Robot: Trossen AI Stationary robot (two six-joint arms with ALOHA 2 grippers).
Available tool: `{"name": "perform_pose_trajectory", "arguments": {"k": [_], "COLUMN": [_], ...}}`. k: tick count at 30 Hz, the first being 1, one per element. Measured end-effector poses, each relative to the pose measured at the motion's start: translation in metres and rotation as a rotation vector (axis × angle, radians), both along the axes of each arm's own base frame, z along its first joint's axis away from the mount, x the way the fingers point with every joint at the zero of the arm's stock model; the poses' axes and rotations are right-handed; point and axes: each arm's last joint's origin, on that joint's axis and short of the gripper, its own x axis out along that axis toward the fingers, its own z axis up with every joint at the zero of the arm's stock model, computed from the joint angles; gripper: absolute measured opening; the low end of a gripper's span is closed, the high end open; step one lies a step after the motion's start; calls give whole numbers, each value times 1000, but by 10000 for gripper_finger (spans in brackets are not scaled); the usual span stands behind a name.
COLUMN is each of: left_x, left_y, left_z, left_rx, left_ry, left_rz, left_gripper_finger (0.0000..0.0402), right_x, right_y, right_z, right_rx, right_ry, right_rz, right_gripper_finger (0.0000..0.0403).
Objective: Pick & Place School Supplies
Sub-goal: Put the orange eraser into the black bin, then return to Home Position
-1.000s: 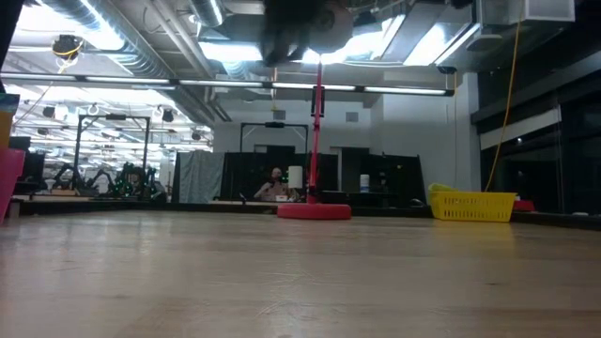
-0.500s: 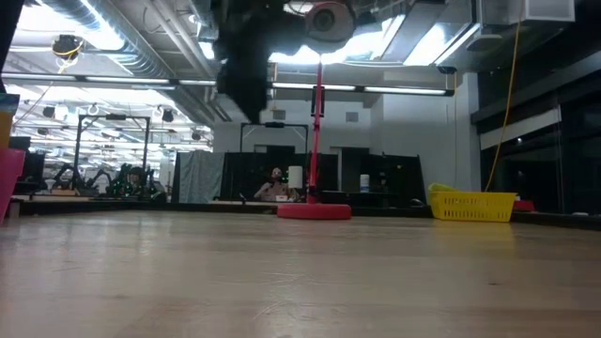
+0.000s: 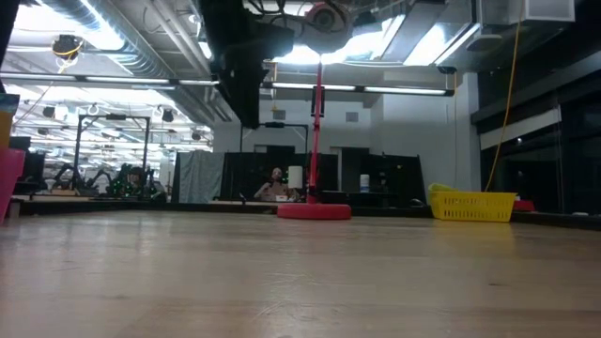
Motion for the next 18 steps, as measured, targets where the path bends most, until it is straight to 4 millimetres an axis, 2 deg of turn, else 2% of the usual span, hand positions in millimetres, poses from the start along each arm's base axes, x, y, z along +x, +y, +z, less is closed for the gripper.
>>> {"name": "perform_pose_trajectory", "arguments": {"k": [5,10,13,15,18], "left_x": [-8,-25,-43,-58,-83], "left_y": [1,1,2,1,-2], "left_z": [1,8,11,13,17], "left_rx": [5,11,2,-36,-156], "left_ry": [-97,-256,-408,-527,-755], "left_rz": [-11,-2,16,11,-103], "left_gripper_finger": [182,180,180,180,180], "right_x": [-3,1,1,0,2], "right_y": [7,5,5,5,6], "right_z": [-6,-9,-9,-10,-9], "right_rx": [4,-16,-22,-23,-38], "right_ry": [-7,-4,-7,-13,-116], "right_rz": [-2,-23,-27,-26,-46], "right_gripper_finger": [38,125,162,173,177]}}
